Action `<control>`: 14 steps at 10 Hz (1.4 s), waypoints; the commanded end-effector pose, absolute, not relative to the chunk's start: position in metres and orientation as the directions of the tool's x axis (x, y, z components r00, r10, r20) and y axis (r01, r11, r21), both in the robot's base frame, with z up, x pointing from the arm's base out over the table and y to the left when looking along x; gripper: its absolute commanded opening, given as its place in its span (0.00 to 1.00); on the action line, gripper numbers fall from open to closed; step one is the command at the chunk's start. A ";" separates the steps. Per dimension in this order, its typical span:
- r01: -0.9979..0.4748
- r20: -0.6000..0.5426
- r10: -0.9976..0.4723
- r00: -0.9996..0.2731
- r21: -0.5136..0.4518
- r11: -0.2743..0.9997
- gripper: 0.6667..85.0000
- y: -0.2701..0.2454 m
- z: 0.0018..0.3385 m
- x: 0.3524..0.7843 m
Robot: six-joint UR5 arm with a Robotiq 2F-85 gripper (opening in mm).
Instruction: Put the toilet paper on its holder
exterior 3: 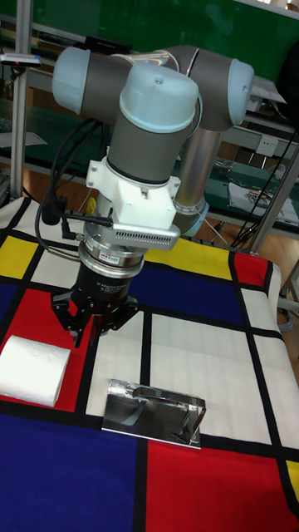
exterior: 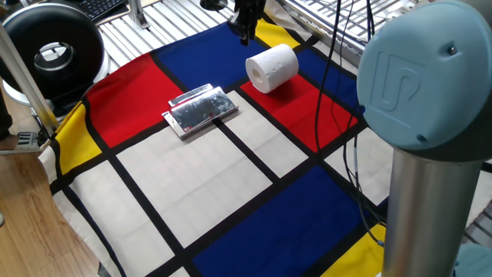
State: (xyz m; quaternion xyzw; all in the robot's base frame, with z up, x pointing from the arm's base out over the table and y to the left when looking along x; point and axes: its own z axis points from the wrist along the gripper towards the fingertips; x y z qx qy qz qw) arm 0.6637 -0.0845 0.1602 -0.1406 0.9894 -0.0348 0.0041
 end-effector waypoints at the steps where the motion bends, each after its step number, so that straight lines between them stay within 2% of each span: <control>1: -0.285 0.000 -0.286 -0.958 -0.067 0.956 0.33 -0.084 0.161 0.664; 4: -0.329 0.002 -0.329 -0.944 -0.043 0.943 0.36 -0.082 0.160 0.664; 5: -0.369 -0.006 -0.370 -0.929 -0.038 0.929 0.43 -0.085 0.162 0.667; 6: -0.445 -0.031 -0.445 -0.895 -0.014 0.896 0.57 -0.084 0.163 0.673; 7: -0.480 -0.051 -0.480 -0.876 -0.009 0.877 0.60 -0.085 0.162 0.677; 11: -0.676 -0.085 -0.681 -0.728 -0.079 0.733 0.62 -0.107 0.148 0.692; 13: -0.727 -0.078 -0.731 -0.678 -0.078 0.682 0.62 -0.115 0.146 0.688; 14: -0.725 -0.086 -0.726 -0.682 -0.047 0.687 0.62 -0.113 0.145 0.682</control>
